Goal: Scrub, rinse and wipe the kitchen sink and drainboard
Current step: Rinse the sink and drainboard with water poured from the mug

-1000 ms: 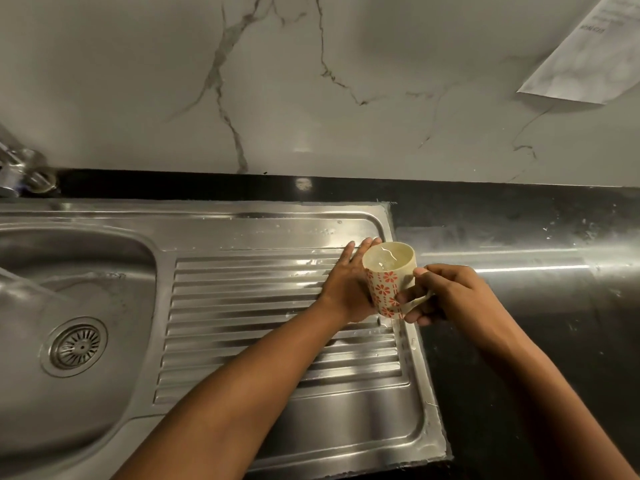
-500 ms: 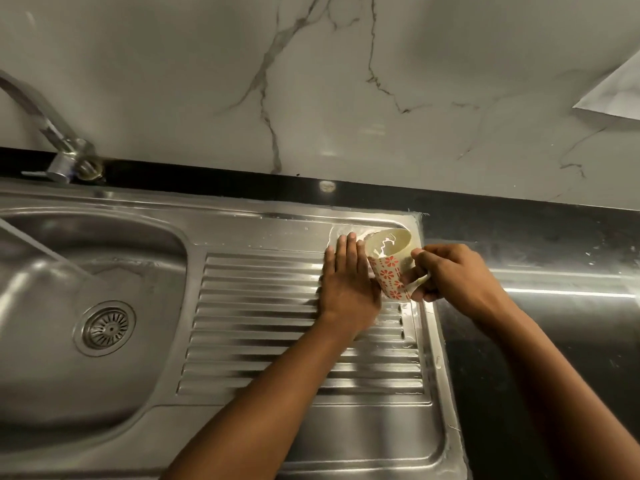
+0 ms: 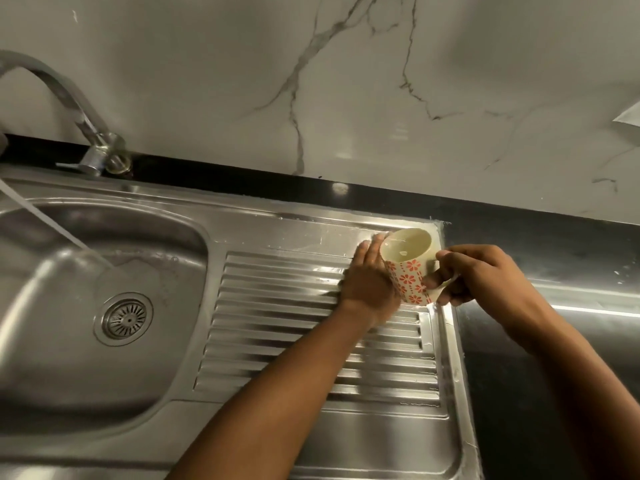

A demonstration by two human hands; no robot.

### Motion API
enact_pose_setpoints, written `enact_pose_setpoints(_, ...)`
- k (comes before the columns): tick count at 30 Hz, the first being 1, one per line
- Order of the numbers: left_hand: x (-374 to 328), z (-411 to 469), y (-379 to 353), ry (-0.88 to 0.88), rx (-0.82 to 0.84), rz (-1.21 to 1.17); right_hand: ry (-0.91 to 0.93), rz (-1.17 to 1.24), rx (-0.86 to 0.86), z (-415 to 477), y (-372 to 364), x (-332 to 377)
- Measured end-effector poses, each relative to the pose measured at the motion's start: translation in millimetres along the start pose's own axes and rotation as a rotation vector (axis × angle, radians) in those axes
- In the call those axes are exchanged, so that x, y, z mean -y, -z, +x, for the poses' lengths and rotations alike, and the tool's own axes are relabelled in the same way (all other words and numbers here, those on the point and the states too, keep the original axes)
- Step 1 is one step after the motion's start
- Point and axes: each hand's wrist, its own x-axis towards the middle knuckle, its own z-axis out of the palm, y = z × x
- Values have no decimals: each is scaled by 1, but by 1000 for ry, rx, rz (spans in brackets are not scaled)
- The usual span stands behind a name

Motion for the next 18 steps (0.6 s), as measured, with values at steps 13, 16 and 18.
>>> enact_pose_setpoints(13,106,-61,40,342,-92,197,171,-189,55,21,-55,29)
enact_pose_setpoints(16,97,-66,38,285,-112,172,165,-63,81,18,-58,30)
enact_pose_setpoints(18,80,-63,36,151,-60,189,150,44,100,12,-55,29)
